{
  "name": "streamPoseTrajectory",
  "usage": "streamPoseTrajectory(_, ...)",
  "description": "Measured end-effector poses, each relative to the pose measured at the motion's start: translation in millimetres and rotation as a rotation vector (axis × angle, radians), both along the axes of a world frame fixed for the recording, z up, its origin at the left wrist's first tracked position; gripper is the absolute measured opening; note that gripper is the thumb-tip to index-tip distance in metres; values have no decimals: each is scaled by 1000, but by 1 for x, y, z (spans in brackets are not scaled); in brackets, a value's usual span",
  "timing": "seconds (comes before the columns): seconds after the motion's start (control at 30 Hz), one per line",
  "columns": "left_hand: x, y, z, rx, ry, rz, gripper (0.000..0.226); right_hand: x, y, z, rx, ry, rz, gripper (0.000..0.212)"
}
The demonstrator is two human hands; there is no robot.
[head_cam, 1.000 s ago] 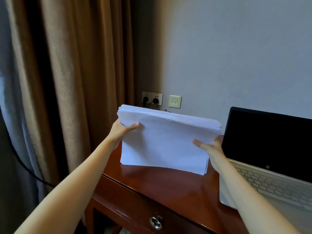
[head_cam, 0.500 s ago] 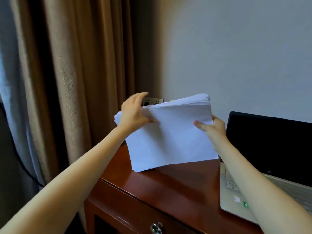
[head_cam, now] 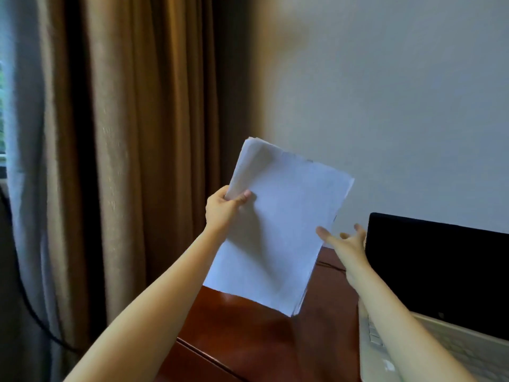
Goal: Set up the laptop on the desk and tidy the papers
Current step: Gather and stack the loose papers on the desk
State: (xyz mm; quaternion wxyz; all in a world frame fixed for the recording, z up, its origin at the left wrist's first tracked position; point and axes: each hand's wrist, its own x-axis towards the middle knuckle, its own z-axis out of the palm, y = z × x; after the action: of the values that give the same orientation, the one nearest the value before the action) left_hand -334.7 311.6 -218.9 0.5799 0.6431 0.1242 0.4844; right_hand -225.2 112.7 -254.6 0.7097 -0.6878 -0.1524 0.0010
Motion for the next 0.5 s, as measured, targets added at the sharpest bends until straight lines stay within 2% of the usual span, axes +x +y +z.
streamPoseTrajectory(0.07, 1, -5, -6, -98, -58, -70, 11, -2, 9, -10, 115, 92, 245, 51)
streamPoseTrajectory(0.13, 2, -10, -13, -140, -72, -120, 9, -2, 17, -15, 167, 19, 223, 30)
streamPoseTrajectory(0.23, 8, -7, -23, -161, -55, -161, 9, -3, 18, -15, 202, -55, 154, 24)
streamPoseTrajectory(0.37, 10, -1, -34, -121, 1, -224, 14, -1, 13, -16, 182, -105, 188, 21)
streamPoseTrajectory(0.5, 7, -1, -32, -37, 46, -250, 57, 6, 8, -9, 218, -92, 208, 37)
